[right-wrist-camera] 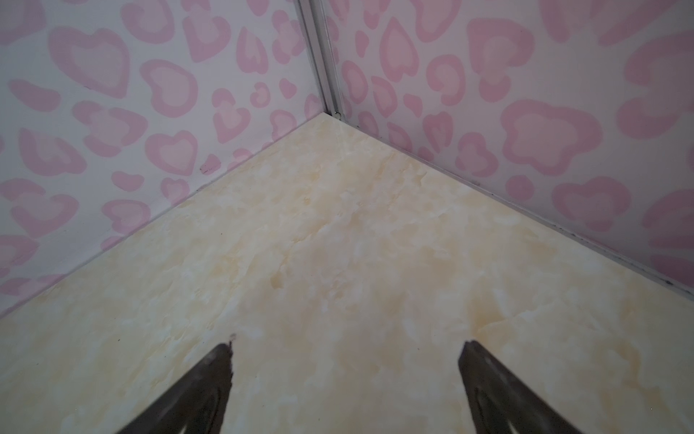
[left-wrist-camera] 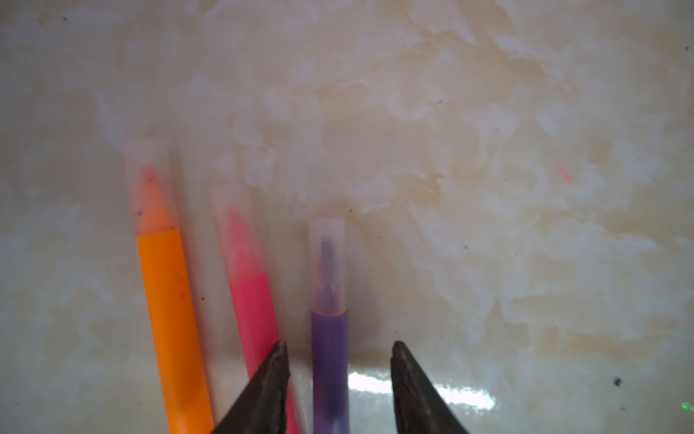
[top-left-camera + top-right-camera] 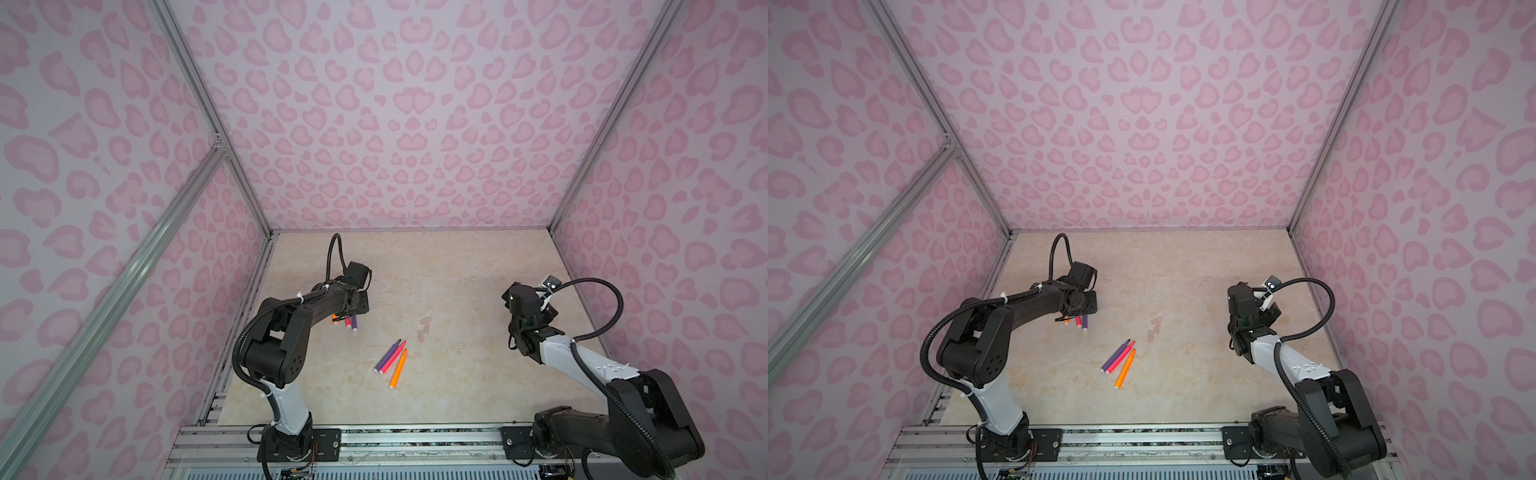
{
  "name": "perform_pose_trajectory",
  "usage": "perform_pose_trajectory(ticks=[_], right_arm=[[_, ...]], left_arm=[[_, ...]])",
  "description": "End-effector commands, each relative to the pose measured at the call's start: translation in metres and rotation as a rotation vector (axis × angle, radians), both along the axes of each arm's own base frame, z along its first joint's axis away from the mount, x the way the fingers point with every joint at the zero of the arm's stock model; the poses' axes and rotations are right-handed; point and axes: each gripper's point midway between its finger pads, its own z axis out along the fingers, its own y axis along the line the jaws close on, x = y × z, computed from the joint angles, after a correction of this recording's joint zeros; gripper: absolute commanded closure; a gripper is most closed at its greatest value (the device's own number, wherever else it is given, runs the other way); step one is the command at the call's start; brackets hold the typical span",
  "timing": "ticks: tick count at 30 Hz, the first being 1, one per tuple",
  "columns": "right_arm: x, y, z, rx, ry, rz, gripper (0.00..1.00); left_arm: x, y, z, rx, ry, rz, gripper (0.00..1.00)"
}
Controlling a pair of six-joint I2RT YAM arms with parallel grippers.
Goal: Insert the pens into the pen caps
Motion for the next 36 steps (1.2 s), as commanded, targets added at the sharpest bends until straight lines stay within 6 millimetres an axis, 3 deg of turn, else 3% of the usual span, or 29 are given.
perform_pose_trajectory(ticks=[1, 6, 10, 12, 14, 18, 22, 27, 36], right_arm=[[-0.002, -0.006, -0.018, 0.112, 0.010, 0.007, 0.06], [-0.003, -0.007, -0.018, 0.124, 0.000, 0.015, 0.06], [-0.001, -0.007, -0.019, 0.123, 0.017, 0.010, 0.08], [0.001, -0.007, -0.020, 0.121, 0.027, 0.009, 0.09], [0.001, -0.007, -0.021, 0.121, 0.037, 0.010, 0.09], [0.004, -0.006, -0.022, 0.121, 0.052, 0.013, 0.10], [0.007, -0.004, -0.024, 0.120, 0.073, 0.020, 0.11], [0.007, -0.003, -0.024, 0.122, 0.071, 0.029, 0.11], [0.009, 0.000, -0.026, 0.122, 0.103, 0.045, 0.13]], left_arm=[[0.003, -0.003, 0.016, 0.000, -0.061, -0.025, 0.52], [-0.006, -0.019, 0.051, 0.033, -0.161, -0.101, 0.52], [-0.038, -0.043, 0.072, -0.037, -0.177, -0.180, 0.52], [-0.065, -0.056, 0.071, -0.116, -0.165, -0.242, 0.52], [-0.087, -0.053, 0.068, -0.111, -0.165, -0.278, 0.52], [-0.112, -0.054, 0.068, -0.139, -0.190, -0.355, 0.49], [-0.130, -0.070, 0.052, -0.152, -0.179, -0.452, 0.48], [-0.137, -0.089, 0.038, -0.082, -0.129, -0.538, 0.52], [-0.140, -0.101, 0.010, 0.048, -0.011, -0.588, 0.57]])
